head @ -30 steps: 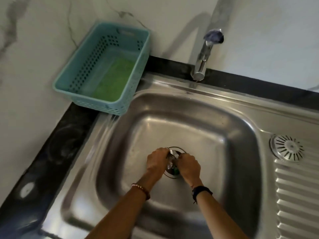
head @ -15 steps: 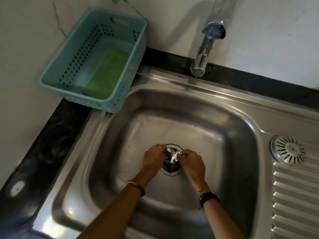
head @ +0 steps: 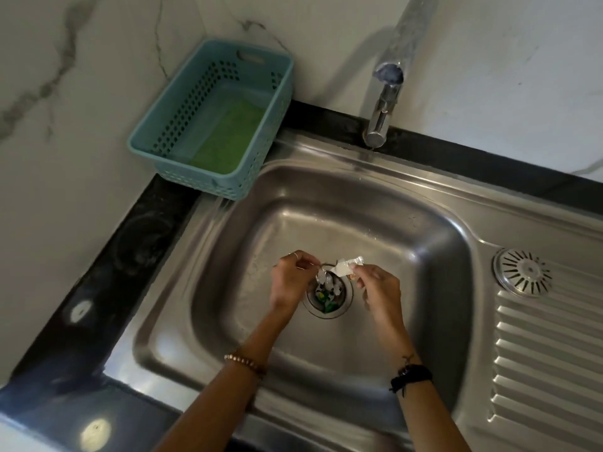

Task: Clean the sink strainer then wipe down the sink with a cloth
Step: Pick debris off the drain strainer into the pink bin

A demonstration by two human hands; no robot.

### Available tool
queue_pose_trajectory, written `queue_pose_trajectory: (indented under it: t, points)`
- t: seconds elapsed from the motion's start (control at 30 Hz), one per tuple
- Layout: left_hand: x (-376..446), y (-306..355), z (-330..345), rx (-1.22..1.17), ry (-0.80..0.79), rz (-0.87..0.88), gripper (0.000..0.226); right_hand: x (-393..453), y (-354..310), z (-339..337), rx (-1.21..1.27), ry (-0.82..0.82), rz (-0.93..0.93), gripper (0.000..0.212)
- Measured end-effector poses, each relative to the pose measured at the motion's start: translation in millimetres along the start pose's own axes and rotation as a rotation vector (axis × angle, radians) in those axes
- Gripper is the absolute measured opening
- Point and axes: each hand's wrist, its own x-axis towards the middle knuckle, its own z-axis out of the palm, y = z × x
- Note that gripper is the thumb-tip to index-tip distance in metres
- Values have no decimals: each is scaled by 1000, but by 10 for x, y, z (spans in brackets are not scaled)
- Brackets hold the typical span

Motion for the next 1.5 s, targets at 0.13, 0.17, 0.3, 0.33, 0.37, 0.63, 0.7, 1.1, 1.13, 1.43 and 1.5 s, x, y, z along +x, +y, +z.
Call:
queue_pose_trajectory:
  t: [0.13,0.17,0.3,0.33,0.37,0.63,0.7,1.1,1.13,1.43,1.5]
  points:
    - [-437,295,-458,-338,92,47,20,-447,-314,207,154,-154,12,20]
    - [-575,336,-618,-406,129,70,22,-602,-383,273,182,-200,3,19]
    - [-1220,220,-1297,-537,272,159,26,-1299,-533,592,200,-414,-80,20]
    - [-1412,119,-1485,-558,309,174,27,-1504,-525,710,182,-473,-96,19]
    - [-1574,30,-1643,-573,340,181,28,-1683,-508,815,175,-526,-109,19]
    - [-3144,-1374,-2834,-631,795,42,14,-3430,403,1940,-70,-946,-113,24]
    - [-3474,-1824,-2989,-648,906,-37,14,-3776,765,2188,-160,-1029,-68,25]
    - [-3615,-4965,-2842,-751,1079,-560,13,-3726,3584,3528,-760,-1102,-168,14]
    - [-3483,-5255,-2758,-752,1071,-588,13,-3595,3877,3639,-794,-1090,-174,16]
    - [-2598,-7138,-1913,-728,950,-760,11,-2665,5847,4308,-1030,-1068,-271,14]
    - [-2555,-7231,-1828,-747,923,-772,9,-2580,6016,4309,-1022,-1029,-261,11]
